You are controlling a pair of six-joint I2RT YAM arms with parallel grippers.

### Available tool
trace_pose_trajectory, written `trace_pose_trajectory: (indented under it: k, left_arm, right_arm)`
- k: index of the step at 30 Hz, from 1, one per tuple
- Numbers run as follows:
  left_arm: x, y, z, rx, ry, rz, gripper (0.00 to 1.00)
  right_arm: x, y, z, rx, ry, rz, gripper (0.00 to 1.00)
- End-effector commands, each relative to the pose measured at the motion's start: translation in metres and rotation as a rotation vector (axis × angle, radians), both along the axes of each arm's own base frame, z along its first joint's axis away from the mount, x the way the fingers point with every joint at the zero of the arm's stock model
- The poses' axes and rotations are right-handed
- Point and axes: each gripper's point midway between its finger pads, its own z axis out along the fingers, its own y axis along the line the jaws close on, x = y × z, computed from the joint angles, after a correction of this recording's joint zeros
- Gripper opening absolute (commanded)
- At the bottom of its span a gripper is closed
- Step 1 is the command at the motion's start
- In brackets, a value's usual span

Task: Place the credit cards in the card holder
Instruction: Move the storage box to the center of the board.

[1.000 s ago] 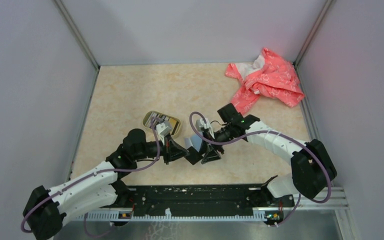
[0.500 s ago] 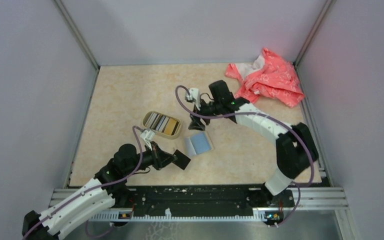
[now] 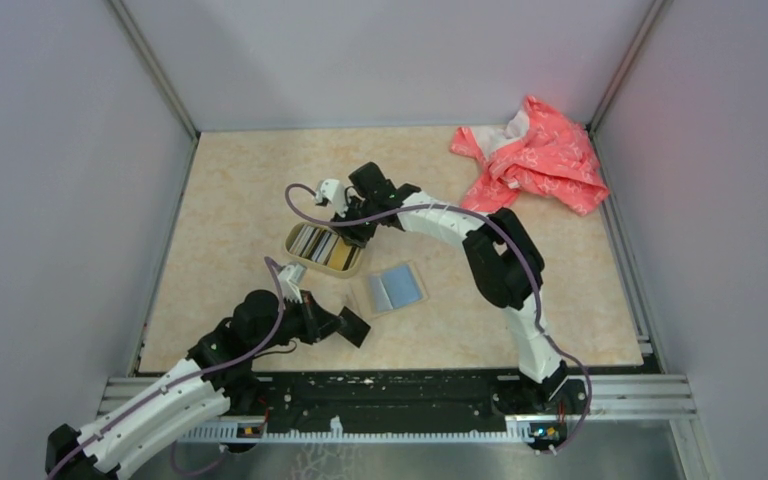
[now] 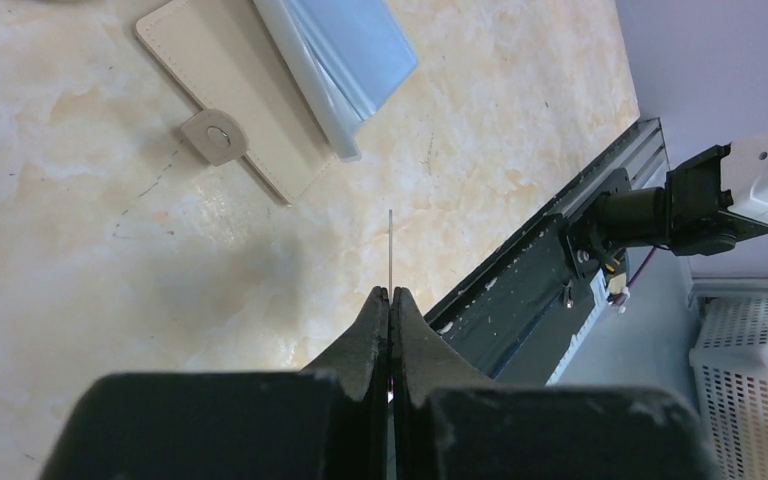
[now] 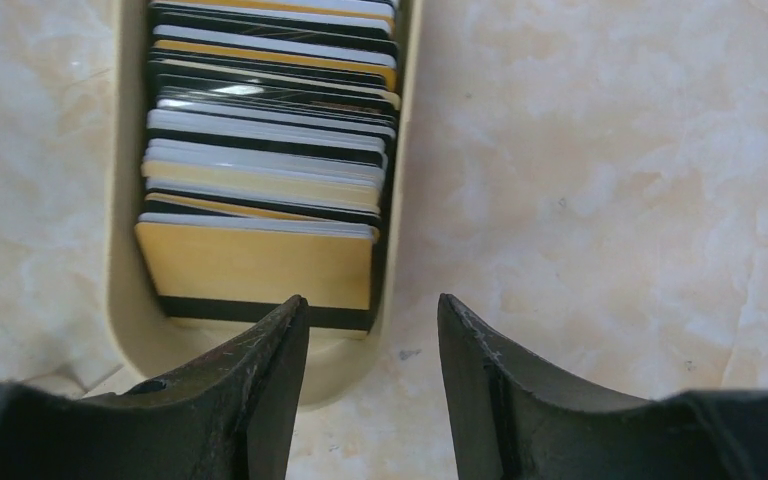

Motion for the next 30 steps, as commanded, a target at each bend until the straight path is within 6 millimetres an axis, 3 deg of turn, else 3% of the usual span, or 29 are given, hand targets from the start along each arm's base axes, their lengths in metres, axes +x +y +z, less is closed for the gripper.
trace_pose_trajectory:
  k: [1, 5, 8, 12, 16, 19, 24, 30]
  left_arm:
    - [0.001, 0.003, -0.006, 0.009, 0.018, 0.022, 0.00]
    - [0.001, 0.002, -0.004, -0.001, 0.011, 0.016, 0.00]
    - [0.000, 0.001, -0.004, -0.009, 0.009, 0.008, 0.00]
    - [-0.001, 0.000, -0.004, -0.021, 0.008, 0.005, 0.00]
    - [-0.001, -0.001, -0.004, -0.039, 0.003, 0.006, 0.00]
    - [0.000, -0.002, -0.002, -0.059, -0.005, 0.011, 0.00]
    - [0.003, -0.009, 0.006, -0.126, -0.030, 0.007, 0.00]
    - [0.006, -0.018, 0.022, -0.200, -0.088, -0.018, 0.00]
  right_arm:
    - [0.030, 0.003, 0.014, -0.027, -0.094, -0.070, 0.49]
    - [0.037, 0.004, 0.008, -0.040, -0.106, -0.087, 0.45]
    - [0.037, 0.007, 0.002, -0.045, -0.088, -0.085, 0.34]
    - [0.039, 0.009, 0.000, -0.039, -0.078, -0.101, 0.11]
    - [0.044, 0.007, 0.005, -0.028, -0.097, -0.128, 0.00]
    - [0.060, 0.001, 0.016, 0.010, -0.109, -0.196, 0.00]
    - [0.090, -0.029, 0.031, 0.056, -0.112, -0.314, 0.00]
    - [0.108, -0.069, 0.029, 0.062, -0.099, -0.403, 0.00]
